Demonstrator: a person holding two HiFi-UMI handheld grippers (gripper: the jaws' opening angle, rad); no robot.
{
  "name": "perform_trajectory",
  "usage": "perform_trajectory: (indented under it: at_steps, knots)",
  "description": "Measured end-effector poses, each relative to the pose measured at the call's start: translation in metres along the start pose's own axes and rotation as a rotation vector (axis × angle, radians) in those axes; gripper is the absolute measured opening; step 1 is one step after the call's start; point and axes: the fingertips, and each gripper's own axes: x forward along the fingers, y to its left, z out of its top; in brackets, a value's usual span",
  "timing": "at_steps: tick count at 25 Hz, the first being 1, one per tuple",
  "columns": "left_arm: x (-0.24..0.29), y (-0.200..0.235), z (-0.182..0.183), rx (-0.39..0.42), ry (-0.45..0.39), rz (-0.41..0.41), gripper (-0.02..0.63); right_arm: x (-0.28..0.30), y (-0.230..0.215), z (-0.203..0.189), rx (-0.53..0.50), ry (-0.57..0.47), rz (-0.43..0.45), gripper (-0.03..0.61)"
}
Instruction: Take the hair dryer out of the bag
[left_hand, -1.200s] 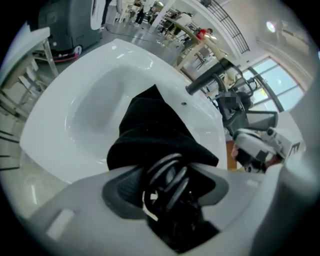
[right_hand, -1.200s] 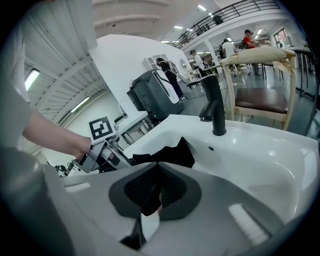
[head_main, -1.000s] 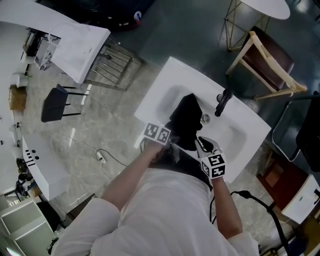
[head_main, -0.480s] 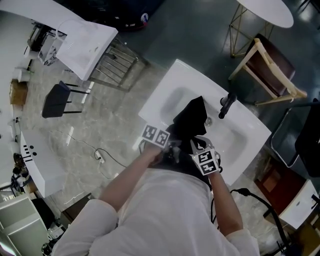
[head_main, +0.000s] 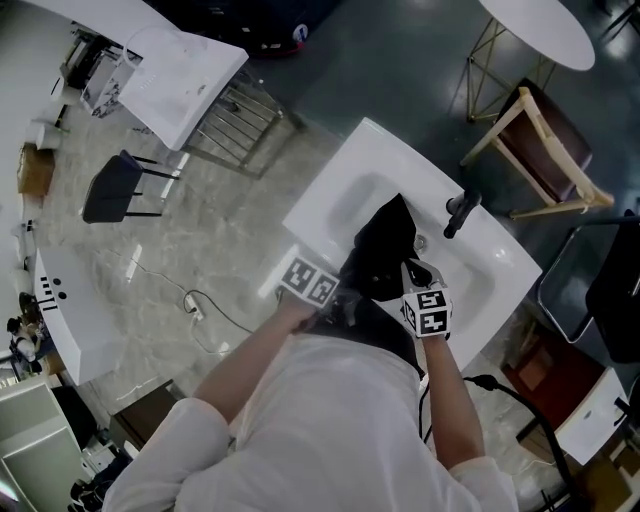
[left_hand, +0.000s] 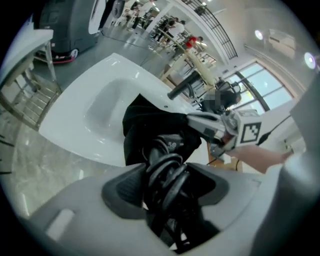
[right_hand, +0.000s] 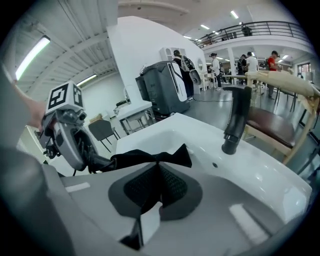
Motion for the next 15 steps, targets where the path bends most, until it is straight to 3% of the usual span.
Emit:
perform_trajectory:
  at_steps: [9,15]
  knots:
    - [-0.014,-0.020,-0.013,0.003,-0.093,-0.132,0.244,-0.002,-0.020,0.004,0.003,0.003,-0.066,0.014]
    - [-0.045,-0.034,-0.014,-0.035,-0.246,-0.247,0.244,-0.009,-0.018,-0.001,0.006,0.011,-0.080,0.014]
